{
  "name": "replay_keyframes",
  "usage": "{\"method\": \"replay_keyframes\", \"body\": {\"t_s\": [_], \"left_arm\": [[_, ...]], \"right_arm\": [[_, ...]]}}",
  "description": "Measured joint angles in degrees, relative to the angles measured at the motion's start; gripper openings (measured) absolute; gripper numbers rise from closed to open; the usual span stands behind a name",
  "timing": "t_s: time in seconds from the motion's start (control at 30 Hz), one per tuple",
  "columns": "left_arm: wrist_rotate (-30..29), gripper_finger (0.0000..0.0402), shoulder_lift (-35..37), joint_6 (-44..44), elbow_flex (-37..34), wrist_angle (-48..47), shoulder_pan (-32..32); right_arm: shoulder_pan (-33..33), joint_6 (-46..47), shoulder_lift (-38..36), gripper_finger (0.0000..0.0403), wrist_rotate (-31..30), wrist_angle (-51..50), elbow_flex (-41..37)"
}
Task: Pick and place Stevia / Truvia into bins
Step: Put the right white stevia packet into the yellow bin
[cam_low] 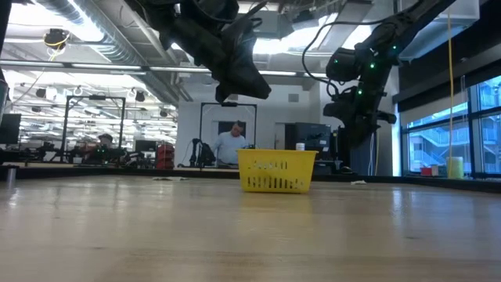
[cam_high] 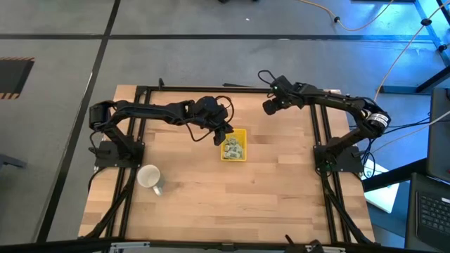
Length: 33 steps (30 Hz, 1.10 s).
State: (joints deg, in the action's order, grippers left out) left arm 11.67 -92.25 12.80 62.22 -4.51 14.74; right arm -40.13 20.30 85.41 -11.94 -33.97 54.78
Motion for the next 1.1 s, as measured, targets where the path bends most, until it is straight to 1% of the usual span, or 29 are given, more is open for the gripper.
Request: {"method": "replay_keyframes", "body": {"t_s": [0.23,0.53,0.6,0.7,0.8,0.87,0.93,1.03,1.1], "left_arm": [[0.0,0.0064,0.0,-0.1,0.0,0.0,0.1],[-0.1,0.0062,0.0,0.0,0.0,0.0,0.6],[-0.1,0.0061,0.0,0.3,0.0,0.0,0.6],[-0.1,0.0061,0.0,1.3,0.0,0.0,0.8],[-0.1,0.0061,0.0,1.4,0.0,0.0,0.9],[-0.1,0.0060,0.0,1.4,0.0,0.0,0.8],[-0.1,0.0061,0.0,1.6,0.0,0.0,0.8],[-0.1,0.0061,0.0,1.6,0.0,0.0,0.8],[-0.1,0.0059,0.0,1.6,0.0,0.0,0.8]], "right_arm": [[-0.2,2.1,2.2,0.0079,0.0,-0.1,0.0],[-0.6,-1.3,5.7,0.0080,-0.6,0.4,0.0],[-1.2,-1.3,6.1,0.0089,-0.6,0.7,0.0],[-2.3,-1.3,6.6,0.0115,-0.5,0.7,0.0],[-2.8,-3.1,6.8,0.0141,-0.3,1.2,0.0],[-2.8,-3.9,6.8,0.0151,-0.1,1.2,0.0],[-2.8,-3.3,6.8,0.0155,0.0,1.2,0.0],[-2.8,0.4,7.1,0.0154,0.1,1.2,0.0],[-3.3,0.2,7.5,0.0150,0.3,1.2,0.0]]}}
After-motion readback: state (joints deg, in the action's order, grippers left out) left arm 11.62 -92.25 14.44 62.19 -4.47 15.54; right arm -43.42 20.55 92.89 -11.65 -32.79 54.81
